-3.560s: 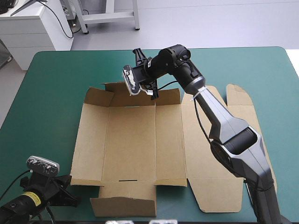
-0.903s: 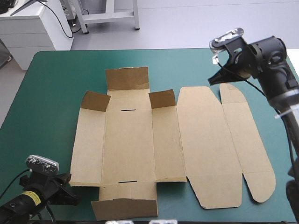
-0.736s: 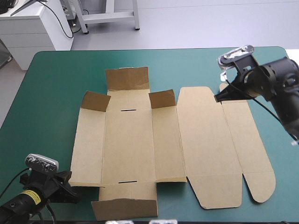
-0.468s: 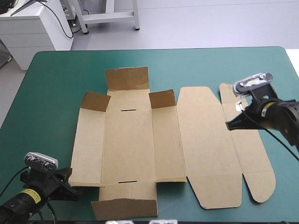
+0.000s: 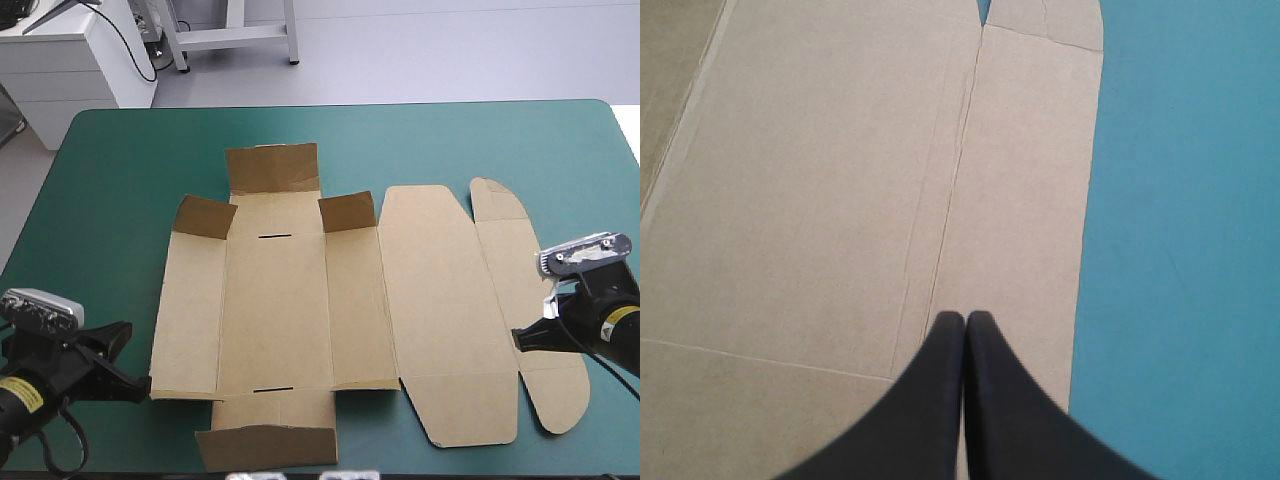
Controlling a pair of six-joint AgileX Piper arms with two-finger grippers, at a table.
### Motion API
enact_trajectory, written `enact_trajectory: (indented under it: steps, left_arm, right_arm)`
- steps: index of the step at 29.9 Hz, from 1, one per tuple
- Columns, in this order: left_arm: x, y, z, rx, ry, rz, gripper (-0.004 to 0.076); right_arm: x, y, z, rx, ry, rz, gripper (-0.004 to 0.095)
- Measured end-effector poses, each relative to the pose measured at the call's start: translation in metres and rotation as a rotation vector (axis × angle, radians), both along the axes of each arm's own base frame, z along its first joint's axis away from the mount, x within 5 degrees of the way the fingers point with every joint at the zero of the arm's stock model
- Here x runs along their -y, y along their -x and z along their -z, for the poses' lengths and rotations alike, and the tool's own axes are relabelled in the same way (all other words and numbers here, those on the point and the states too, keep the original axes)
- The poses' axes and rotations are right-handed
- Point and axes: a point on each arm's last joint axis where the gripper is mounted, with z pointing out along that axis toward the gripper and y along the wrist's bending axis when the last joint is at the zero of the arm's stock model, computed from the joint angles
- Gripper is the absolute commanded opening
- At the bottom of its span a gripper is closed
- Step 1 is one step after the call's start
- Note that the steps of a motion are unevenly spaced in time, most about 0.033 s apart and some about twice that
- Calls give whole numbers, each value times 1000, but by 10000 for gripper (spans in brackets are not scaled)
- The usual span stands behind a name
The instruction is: Fold the box
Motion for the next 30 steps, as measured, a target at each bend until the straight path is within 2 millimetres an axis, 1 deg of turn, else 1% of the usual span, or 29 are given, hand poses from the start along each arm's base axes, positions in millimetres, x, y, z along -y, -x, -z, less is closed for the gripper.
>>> enact_trajectory:
  steps: [2,4,6,7,11,13,16,18,20,22,24,26,30]
  left_arm:
    - [3,-8,-16,-19,-7,0,-8]
    - [8,-23,-30,-54,-26,4,-8]
    - [14,-40,-40,-88,-53,16,-6]
    - [18,-50,-43,-108,-70,24,-6]
    - [36,-93,-47,-192,-103,63,18]
    - [47,-115,-41,-252,-112,109,18]
    - [61,-140,-29,-338,-116,166,18]
    - [67,-152,-19,-386,-122,180,18]
    - [70,-160,-11,-420,-126,182,18]
    - [68,-165,-6,-449,-109,180,18]
    - [62,-168,-5,-471,-83,173,18]
    - [49,-171,-4,-498,-45,162,18]
    - [16,-177,-6,-498,53,92,16]
  right_arm:
    - [1,2,3,0,1,0,-16]
    - [1,3,5,-3,3,0,-16]
    - [1,2,7,-4,4,-1,-16]
    - [1,2,8,-2,4,-2,-16]
    - [0,0,13,-2,4,-6,-16]
    - [-1,0,15,1,1,-8,-16]
    - [-1,-2,15,13,-2,-10,-16]
    - [-1,-2,14,20,-7,-7,-16]
    - [-1,-2,14,23,-9,-8,-16]
    - [-1,-2,14,23,-9,-8,-16]
    - [-1,-2,14,24,-9,-8,-16]
    - [-1,-2,14,26,-10,-9,-16]
    - [-2,-3,14,31,-11,-9,-16]
